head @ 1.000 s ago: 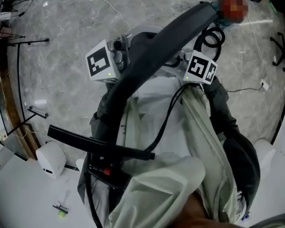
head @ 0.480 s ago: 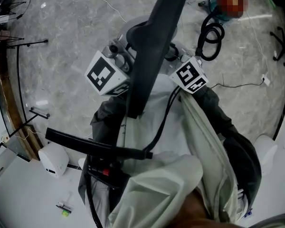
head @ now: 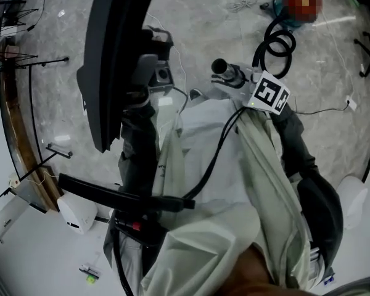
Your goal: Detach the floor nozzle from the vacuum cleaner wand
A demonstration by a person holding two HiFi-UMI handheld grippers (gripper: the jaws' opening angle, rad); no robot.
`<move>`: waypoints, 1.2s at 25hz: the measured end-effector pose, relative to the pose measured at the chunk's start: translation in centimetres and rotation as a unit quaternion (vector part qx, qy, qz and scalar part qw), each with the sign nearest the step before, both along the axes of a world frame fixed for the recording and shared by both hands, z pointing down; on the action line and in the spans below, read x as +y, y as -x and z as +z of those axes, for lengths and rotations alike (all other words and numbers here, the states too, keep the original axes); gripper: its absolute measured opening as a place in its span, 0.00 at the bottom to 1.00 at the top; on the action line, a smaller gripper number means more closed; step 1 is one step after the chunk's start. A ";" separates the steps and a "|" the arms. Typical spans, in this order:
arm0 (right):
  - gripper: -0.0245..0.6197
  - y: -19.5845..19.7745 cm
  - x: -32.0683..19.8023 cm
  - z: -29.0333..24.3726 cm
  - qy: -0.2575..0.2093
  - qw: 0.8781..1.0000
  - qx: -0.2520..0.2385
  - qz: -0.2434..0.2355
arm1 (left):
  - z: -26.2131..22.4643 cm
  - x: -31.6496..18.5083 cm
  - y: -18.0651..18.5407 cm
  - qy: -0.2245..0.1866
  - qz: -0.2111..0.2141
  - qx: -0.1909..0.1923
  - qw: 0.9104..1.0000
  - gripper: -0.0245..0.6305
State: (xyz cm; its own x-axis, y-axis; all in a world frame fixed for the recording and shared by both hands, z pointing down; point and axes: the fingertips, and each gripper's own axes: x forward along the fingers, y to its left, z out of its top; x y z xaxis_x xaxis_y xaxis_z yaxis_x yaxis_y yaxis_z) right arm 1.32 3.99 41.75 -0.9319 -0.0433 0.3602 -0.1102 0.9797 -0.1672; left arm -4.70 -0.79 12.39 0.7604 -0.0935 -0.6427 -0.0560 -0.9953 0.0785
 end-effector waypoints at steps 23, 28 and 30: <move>0.10 -2.6 -6.6 -5.9 -0.081 0.975 -0.021 0.207 | 20.3 -2.8 3.1 0.313 -0.248 -0.161 0.902 0.15; 0.10 -1.4 -5.9 -5.8 -0.074 0.977 -0.013 0.197 | 19.8 -3.0 3.4 0.311 -0.250 -0.142 0.906 0.15; 0.10 -1.4 -6.0 -5.8 -0.074 0.977 -0.009 0.198 | 19.6 -3.1 3.4 0.312 -0.247 -0.133 0.908 0.15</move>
State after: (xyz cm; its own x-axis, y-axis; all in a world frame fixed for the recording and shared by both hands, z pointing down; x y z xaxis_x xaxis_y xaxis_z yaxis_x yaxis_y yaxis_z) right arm 2.71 -2.04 35.94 -0.8375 -0.4527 0.3060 -0.4844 0.8742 -0.0325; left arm -8.09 -3.92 32.01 0.6467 -0.7482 -0.1479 -0.5832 -0.6101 0.5364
